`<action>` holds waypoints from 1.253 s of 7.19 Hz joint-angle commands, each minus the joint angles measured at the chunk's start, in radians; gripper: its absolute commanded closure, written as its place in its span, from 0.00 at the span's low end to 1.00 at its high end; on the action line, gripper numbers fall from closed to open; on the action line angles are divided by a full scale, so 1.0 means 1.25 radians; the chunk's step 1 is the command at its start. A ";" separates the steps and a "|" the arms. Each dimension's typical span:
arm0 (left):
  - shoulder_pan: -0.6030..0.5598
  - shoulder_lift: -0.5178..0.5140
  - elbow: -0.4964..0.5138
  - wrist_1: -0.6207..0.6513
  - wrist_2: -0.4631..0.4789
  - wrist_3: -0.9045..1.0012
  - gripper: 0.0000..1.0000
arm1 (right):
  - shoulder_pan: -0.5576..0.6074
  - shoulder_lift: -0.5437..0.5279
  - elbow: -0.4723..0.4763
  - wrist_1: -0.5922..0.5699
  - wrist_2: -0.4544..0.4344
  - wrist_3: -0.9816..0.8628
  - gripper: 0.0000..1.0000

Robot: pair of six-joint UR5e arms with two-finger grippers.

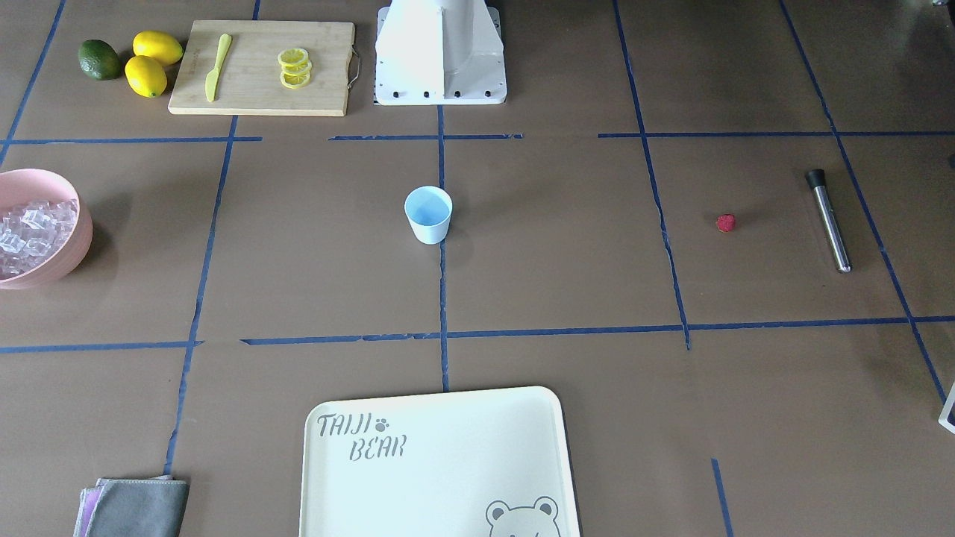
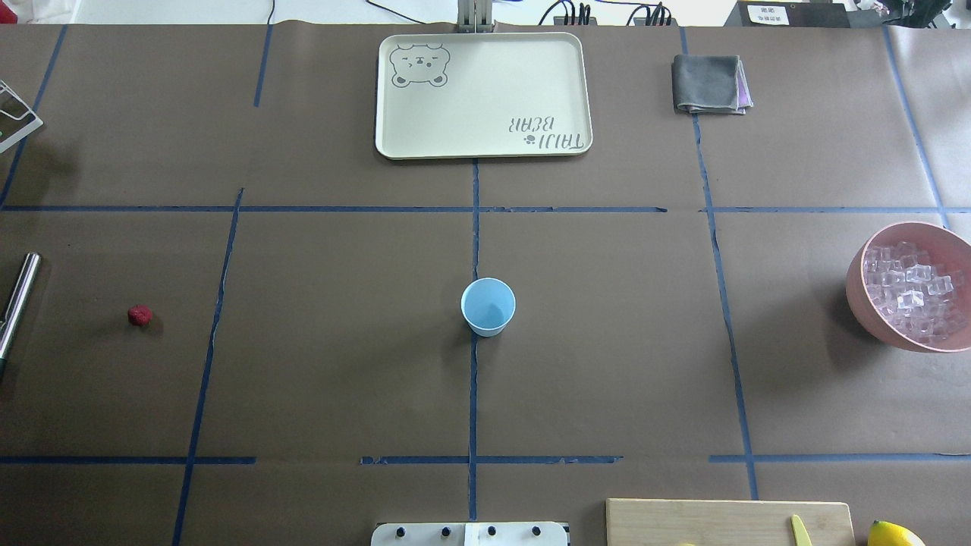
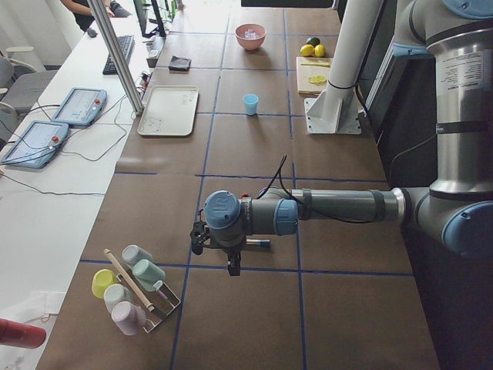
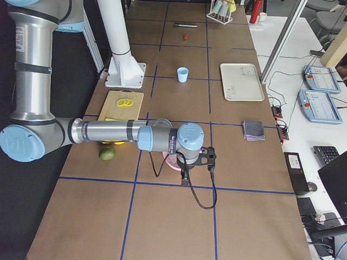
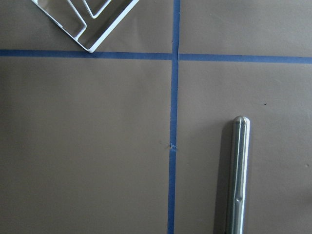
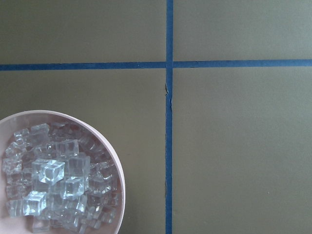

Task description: Mash ice and strawberries in cup

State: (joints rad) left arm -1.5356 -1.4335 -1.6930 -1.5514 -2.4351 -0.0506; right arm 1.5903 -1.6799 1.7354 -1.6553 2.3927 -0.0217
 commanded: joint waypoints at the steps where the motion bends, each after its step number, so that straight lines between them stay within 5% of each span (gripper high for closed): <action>1: 0.000 -0.001 0.002 -0.001 0.001 0.001 0.00 | 0.000 0.004 0.000 -0.002 -0.008 0.003 0.00; 9: 0.001 -0.022 0.004 -0.003 -0.050 0.000 0.00 | -0.001 0.023 0.012 0.005 -0.001 0.006 0.00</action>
State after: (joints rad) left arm -1.5340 -1.4577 -1.6883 -1.5616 -2.4833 -0.0466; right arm 1.5904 -1.6600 1.7449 -1.6503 2.3902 -0.0140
